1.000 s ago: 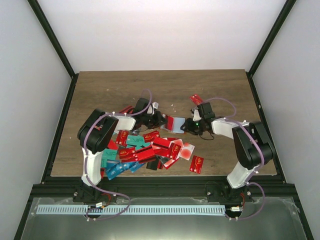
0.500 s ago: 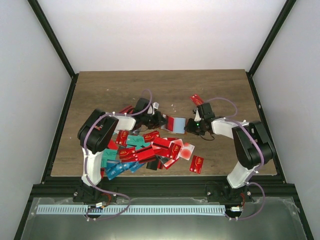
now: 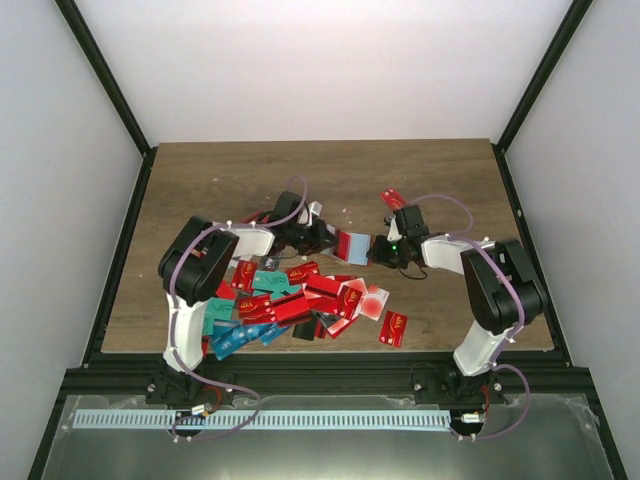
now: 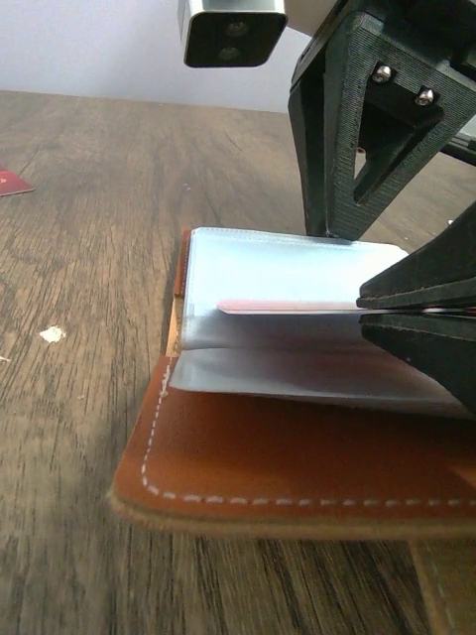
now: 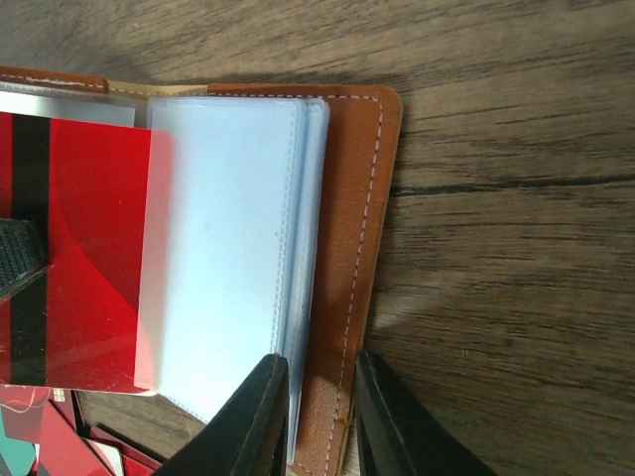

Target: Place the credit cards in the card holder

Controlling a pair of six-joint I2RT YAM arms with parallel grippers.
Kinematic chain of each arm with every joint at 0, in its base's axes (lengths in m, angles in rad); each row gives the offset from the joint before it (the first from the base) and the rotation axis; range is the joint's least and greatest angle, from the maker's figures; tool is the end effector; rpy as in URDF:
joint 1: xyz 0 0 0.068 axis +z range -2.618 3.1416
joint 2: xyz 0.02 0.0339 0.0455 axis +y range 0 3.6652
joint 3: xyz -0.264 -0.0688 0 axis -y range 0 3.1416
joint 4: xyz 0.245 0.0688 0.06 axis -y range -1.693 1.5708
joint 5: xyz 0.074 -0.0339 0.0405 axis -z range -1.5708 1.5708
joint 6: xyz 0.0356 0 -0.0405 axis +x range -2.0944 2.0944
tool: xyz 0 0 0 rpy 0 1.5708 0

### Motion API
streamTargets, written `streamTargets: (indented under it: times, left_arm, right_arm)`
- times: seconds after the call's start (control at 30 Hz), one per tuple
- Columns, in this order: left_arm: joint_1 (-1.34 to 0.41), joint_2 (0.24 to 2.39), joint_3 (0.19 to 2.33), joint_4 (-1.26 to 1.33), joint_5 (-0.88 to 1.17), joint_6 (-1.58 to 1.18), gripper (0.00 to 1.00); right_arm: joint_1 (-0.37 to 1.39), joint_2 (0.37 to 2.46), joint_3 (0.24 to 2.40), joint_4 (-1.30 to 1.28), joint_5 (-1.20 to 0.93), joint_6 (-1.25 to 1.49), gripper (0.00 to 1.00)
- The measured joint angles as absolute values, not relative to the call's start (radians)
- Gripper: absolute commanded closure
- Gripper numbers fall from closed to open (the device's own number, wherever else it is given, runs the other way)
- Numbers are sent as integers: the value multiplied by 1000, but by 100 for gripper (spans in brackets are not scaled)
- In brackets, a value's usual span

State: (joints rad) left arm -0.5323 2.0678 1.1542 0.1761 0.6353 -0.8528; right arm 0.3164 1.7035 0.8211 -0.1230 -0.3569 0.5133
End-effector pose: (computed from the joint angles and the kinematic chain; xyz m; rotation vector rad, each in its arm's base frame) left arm 0.3503 -0.2309 0.1192 -0.0406 2.5744 -1.3647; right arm 0.2950 0.1097 0.1334 0.1231 2.6677 0.7524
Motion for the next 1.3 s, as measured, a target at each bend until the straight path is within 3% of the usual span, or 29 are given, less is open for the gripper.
streamTargets:
  times: [1.3]
  left_arm:
    - [-554,2139,1192,259,643,-916,96]
  right_arm:
    - [315,1710,824,-113,-366,513,80]
